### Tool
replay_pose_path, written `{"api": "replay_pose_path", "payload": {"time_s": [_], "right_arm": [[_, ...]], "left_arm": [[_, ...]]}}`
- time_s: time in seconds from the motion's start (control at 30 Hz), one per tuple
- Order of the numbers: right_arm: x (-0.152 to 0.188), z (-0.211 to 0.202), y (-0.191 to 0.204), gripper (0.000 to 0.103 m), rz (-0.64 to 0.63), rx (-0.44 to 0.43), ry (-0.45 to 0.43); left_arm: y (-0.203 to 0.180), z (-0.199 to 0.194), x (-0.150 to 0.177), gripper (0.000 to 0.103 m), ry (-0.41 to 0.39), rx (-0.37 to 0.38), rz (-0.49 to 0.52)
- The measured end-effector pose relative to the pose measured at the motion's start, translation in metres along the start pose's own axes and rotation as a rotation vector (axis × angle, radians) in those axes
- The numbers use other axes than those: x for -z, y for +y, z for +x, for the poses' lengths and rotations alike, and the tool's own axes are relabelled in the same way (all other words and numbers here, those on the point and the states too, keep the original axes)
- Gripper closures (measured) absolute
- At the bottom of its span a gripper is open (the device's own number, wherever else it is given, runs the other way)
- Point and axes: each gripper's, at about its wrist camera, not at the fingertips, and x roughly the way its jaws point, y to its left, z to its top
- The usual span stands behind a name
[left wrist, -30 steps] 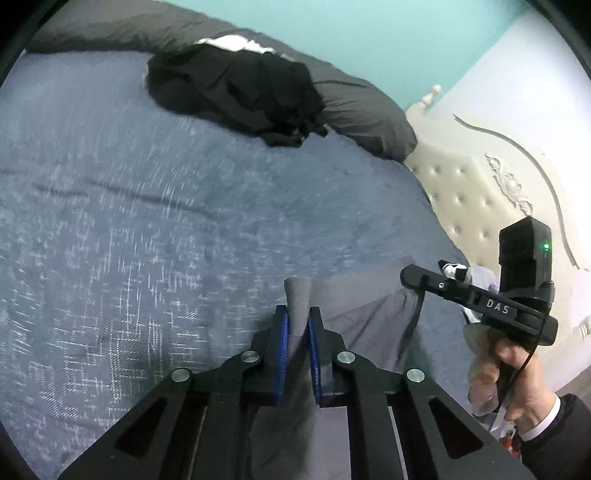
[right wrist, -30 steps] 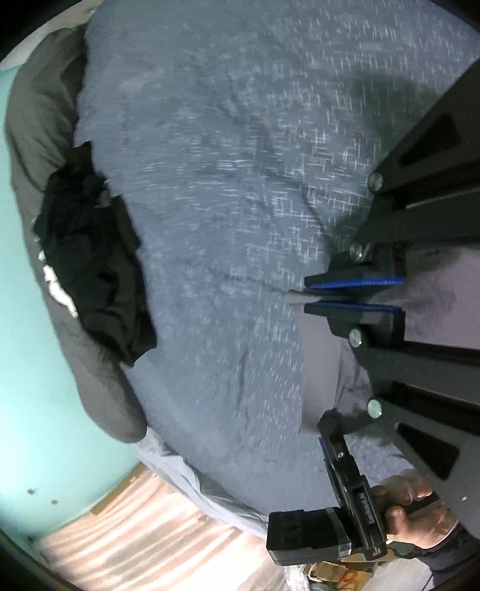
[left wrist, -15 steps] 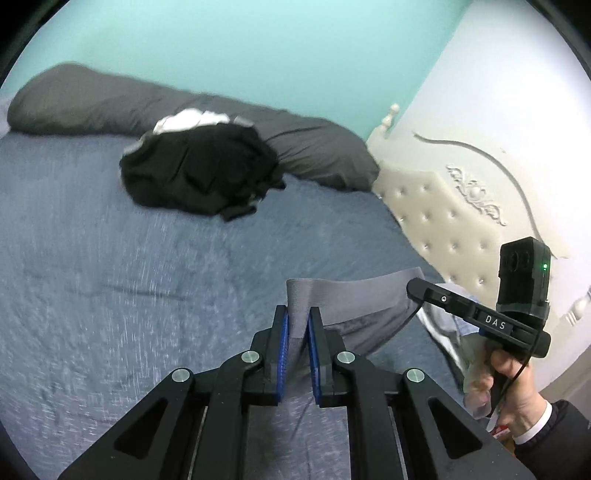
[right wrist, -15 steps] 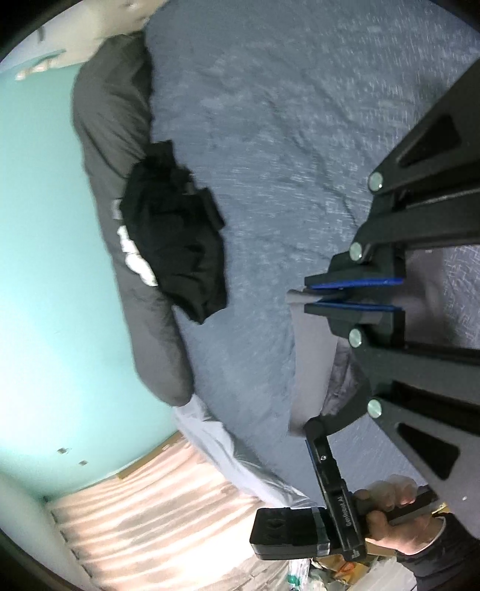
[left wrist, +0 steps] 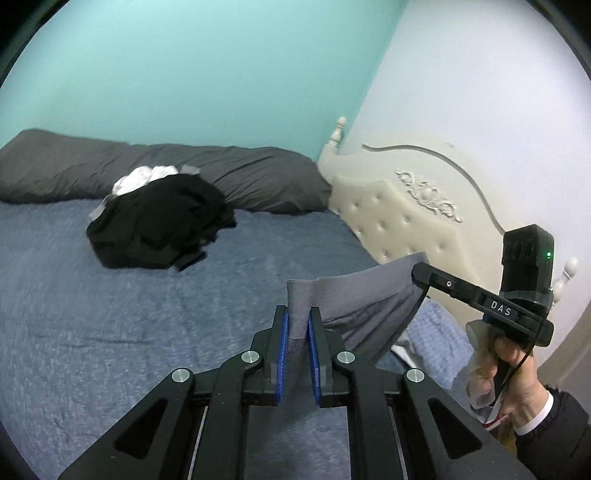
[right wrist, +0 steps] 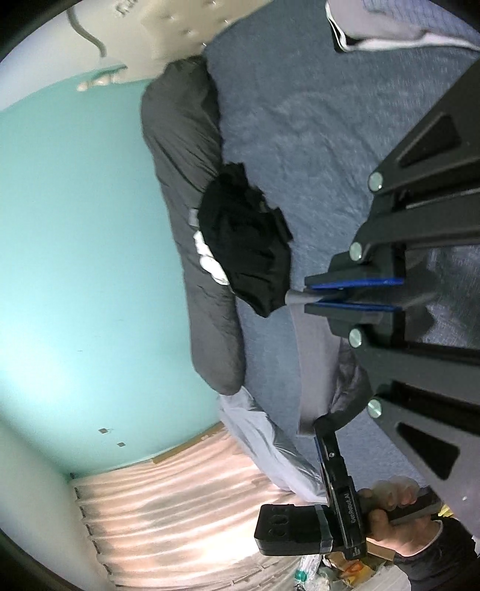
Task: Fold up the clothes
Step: 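Lift the grey briefs with both grippers and carry them toward the clothes stack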
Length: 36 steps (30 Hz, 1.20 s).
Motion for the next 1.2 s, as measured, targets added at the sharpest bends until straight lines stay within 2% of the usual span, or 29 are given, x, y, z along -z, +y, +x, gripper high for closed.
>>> {"api": "replay_pose_path", "payload": {"time_s": [0.33, 0.67, 1.0, 1.2], "right_arm": [[0.003, -0.099, -0.032, 0.097, 0.008, 0.082, -0.058], [0.013, -0.184, -0.075, 0.097, 0.038, 0.155, -0.113], [0.033, -0.243, -0.129, 0.097, 0.080, 0.216, -0.137], [0.040, -0.269, -0.152, 0.097, 0.094, 0.240, -0.157]], "left_arm": [[-0.100, 0.008, -0.006, 0.092, 0.022, 0.093, 0.075], [-0.185, 0.041, 0.000, 0.092, 0.064, 0.156, 0.140], [-0.263, 0.071, 0.014, 0.093, 0.097, 0.216, 0.202], [-0.302, 0.087, 0.019, 0.093, 0.107, 0.226, 0.232]]}}
